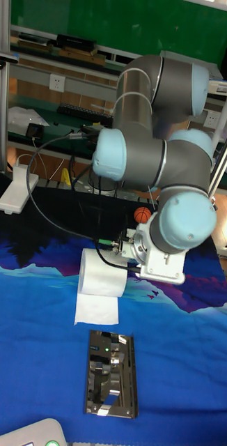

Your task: Put the toilet paper on its holder

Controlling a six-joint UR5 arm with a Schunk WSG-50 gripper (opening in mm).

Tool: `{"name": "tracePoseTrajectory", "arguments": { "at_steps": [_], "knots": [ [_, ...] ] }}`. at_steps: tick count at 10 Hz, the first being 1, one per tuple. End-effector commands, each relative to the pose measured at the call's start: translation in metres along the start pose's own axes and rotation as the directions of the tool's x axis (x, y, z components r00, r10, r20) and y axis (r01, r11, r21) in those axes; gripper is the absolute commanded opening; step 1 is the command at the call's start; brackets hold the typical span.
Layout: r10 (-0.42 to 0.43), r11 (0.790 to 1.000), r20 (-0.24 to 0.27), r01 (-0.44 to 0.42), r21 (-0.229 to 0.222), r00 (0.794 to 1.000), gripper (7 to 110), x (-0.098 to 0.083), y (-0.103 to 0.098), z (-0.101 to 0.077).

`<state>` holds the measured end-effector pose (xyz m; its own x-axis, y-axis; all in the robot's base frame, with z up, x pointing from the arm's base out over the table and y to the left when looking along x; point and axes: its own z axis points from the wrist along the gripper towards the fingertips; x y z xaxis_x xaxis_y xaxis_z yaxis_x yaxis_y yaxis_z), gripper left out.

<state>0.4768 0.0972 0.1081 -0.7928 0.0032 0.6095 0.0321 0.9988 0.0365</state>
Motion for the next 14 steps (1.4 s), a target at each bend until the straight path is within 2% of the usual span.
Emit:
{"name": "tracePoseTrajectory", "arguments": {
  "at_steps": [1, 2, 3, 4, 5, 7, 8, 9, 10, 11, 12, 13, 14],
  "knots": [
    [-0.052, 0.994, 0.114, 0.063, -0.092, 0.992, 7, 0.011, -0.012, -0.041],
    [-0.053, 0.997, 0.194, 0.062, -0.040, 0.980, 7, -0.004, -0.036, -0.048],
    [-0.071, 0.997, 0.276, 0.067, 0.025, 0.958, 7, -0.025, -0.062, -0.054],
    [-0.098, 0.995, 0.346, 0.089, 0.042, 0.933, 7, -0.047, -0.072, -0.059],
    [-0.121, 0.993, 0.406, 0.115, 0.040, 0.906, 7, -0.069, -0.074, -0.064],
    [-0.107, 0.994, 0.474, 0.095, 0.049, 0.874, 7, -0.084, -0.074, -0.073],
    [-0.117, 0.993, 0.509, 0.098, 0.065, 0.853, 7, -0.094, -0.081, -0.077],
    [-0.127, 0.992, 0.513, 0.112, 0.061, 0.849, 7, -0.104, -0.086, -0.073],
    [-0.120, 0.993, 0.480, 0.097, 0.072, 0.869, 7, -0.105, -0.093, -0.065],
    [-0.093, 0.995, 0.423, 0.076, 0.058, 0.901, 7, -0.095, -0.093, -0.055],
    [-0.076, 0.996, 0.391, 0.055, 0.064, 0.917, 7, -0.085, -0.096, -0.052],
    [-0.099, 0.994, 0.364, 0.077, 0.075, 0.926, 7, -0.073, -0.099, -0.050],
    [-0.116, 0.993, 0.348, 0.104, 0.051, 0.930, 7, -0.067, -0.093, -0.047]
  ]
}}
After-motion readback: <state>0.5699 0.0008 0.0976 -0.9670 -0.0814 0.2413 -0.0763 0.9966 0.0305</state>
